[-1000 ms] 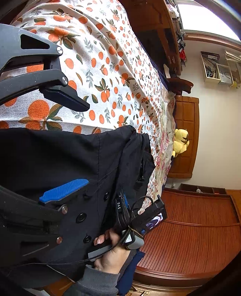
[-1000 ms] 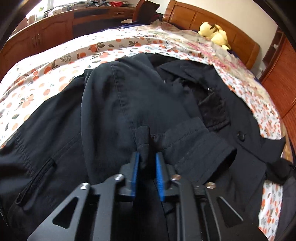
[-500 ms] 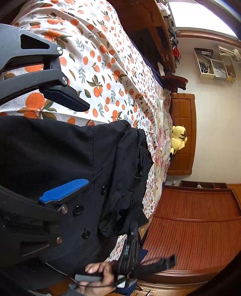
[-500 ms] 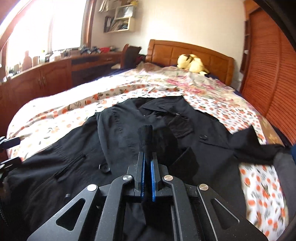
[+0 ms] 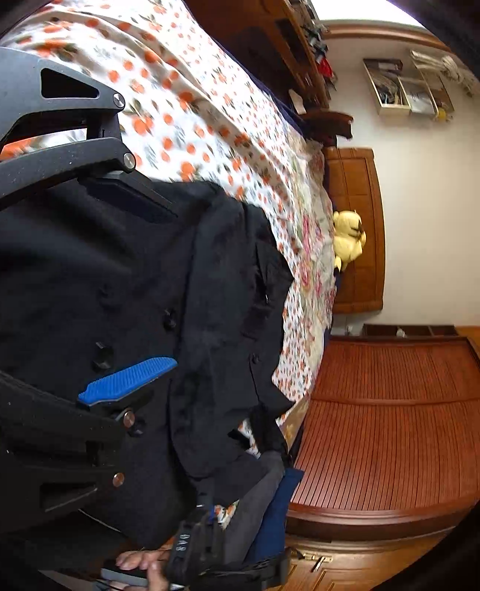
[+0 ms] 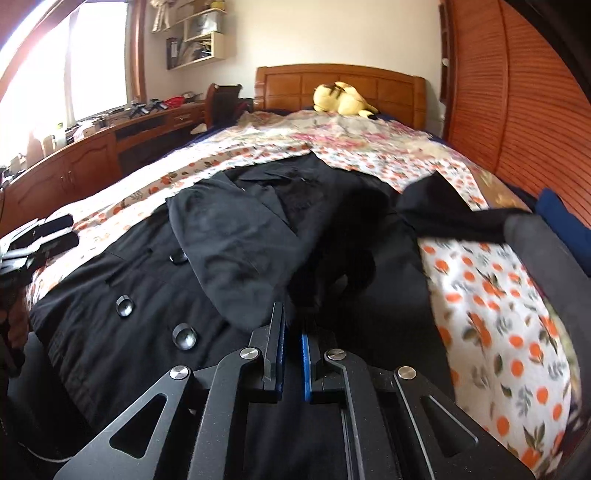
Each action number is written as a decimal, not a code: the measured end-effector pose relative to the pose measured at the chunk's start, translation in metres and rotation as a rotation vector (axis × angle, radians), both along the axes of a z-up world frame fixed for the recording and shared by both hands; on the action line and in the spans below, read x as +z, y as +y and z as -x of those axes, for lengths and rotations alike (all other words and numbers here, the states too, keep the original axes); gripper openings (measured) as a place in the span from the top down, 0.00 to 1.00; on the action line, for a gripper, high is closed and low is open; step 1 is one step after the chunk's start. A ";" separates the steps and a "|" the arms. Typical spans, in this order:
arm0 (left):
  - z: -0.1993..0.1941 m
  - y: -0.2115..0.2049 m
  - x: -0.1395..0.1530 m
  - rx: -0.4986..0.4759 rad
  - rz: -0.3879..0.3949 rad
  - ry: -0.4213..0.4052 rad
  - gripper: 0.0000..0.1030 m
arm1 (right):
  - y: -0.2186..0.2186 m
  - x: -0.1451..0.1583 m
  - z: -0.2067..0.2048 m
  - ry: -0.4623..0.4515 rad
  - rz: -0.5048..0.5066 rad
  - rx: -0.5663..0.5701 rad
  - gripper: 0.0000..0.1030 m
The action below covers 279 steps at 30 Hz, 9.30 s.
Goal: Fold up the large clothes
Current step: 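Pull the sleeve straight across the coat front with the right tool, release, then move the right tool to the other sleeve on the sheet and grasp it, then lift the other sleeve up off the sheet with the right tool, then lay the raised sleeve across the coat front with the right tool, open, then close the left tool on the black coat hem, then fold the hem up over the coat toward the collar with the left tool, release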
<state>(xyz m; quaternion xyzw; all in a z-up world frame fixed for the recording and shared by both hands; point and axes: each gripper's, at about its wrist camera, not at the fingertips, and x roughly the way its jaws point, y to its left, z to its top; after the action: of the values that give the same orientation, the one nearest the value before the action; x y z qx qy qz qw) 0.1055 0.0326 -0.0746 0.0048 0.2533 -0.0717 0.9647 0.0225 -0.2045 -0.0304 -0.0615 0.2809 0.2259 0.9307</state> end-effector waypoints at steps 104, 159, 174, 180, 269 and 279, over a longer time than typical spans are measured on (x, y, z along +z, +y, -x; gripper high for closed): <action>-0.055 -0.059 -0.058 -0.103 -0.019 0.107 0.26 | -0.095 -0.011 -0.379 0.200 -0.122 -0.378 0.96; -0.055 -0.062 -0.059 -0.109 -0.033 0.120 0.26 | -0.044 -0.075 -0.417 0.327 0.160 -0.389 0.76; -0.035 -0.058 -0.047 -0.090 -0.047 0.051 0.26 | 0.043 0.042 -0.311 -0.032 0.136 -0.134 0.94; -0.011 -0.055 -0.034 -0.059 -0.094 -0.017 0.26 | 0.093 0.074 -0.240 -0.139 0.119 0.031 0.94; -0.024 -0.114 0.023 0.012 -0.179 0.072 0.95 | 0.006 -0.040 -0.139 0.055 -0.035 0.016 0.52; -0.017 -0.046 0.028 0.140 -0.088 0.054 0.96 | 0.013 -0.043 -0.142 0.052 -0.002 0.007 0.52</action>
<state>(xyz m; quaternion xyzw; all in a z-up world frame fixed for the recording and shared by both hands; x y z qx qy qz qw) 0.1225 -0.0129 -0.0466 0.0277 0.2819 0.0070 0.9590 0.1649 -0.1918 -0.0737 -0.0556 0.3047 0.2311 0.9223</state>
